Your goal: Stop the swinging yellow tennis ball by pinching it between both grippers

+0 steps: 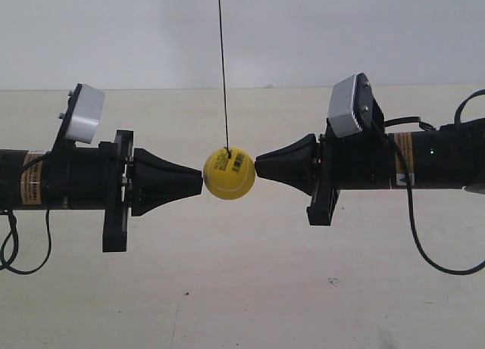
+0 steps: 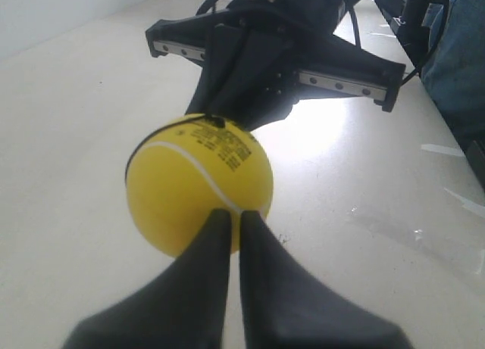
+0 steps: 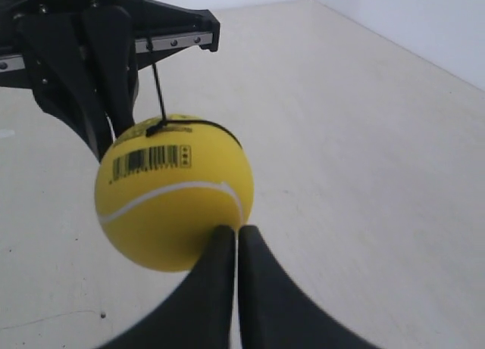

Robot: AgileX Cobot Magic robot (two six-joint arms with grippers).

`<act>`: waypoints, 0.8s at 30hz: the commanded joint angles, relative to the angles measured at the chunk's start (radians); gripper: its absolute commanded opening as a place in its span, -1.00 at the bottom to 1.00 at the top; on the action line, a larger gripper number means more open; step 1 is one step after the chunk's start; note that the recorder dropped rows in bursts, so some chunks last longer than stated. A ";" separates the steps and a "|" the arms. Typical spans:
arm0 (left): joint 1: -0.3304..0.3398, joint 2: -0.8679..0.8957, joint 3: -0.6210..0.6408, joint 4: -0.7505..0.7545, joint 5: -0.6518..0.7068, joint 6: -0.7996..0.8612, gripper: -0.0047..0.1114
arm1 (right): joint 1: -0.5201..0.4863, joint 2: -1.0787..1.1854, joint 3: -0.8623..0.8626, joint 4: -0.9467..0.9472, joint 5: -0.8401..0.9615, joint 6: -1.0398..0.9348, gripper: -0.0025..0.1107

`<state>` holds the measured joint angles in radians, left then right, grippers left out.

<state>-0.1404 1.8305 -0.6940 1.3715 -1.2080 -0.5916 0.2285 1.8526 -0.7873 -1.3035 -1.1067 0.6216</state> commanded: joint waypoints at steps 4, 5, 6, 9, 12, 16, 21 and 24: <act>-0.008 -0.031 -0.004 0.016 0.051 -0.017 -0.84 | 0.000 -0.006 -0.004 -0.001 0.016 -0.017 -0.96; -0.008 -0.037 -0.004 0.025 0.054 -0.018 -0.84 | 0.000 -0.006 -0.004 0.001 0.016 -0.019 -0.96; -0.008 -0.041 -0.004 0.030 0.058 -0.021 -0.84 | 0.000 -0.006 -0.004 0.003 0.016 -0.019 -0.96; -0.008 -0.043 -0.004 0.037 0.058 -0.021 -0.84 | 0.000 -0.006 -0.004 0.004 0.024 -0.019 -0.96; 0.001 -0.043 -0.004 0.039 0.064 -0.030 -0.84 | 0.000 -0.010 -0.004 0.007 0.039 -0.021 -0.96; 0.037 -0.043 -0.004 0.041 0.049 -0.046 -0.84 | 0.000 -0.051 -0.004 -0.003 0.101 -0.006 -0.96; 0.049 -0.080 -0.004 0.041 0.043 -0.075 -0.84 | -0.002 -0.098 -0.004 -0.002 0.176 0.002 -0.96; 0.049 -0.182 -0.004 0.039 0.095 -0.135 -0.84 | -0.002 -0.149 -0.004 0.003 0.180 0.002 -0.96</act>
<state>-0.0936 1.7124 -0.6966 1.4125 -1.1410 -0.6821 0.2285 1.7436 -0.7873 -1.3036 -0.9285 0.6203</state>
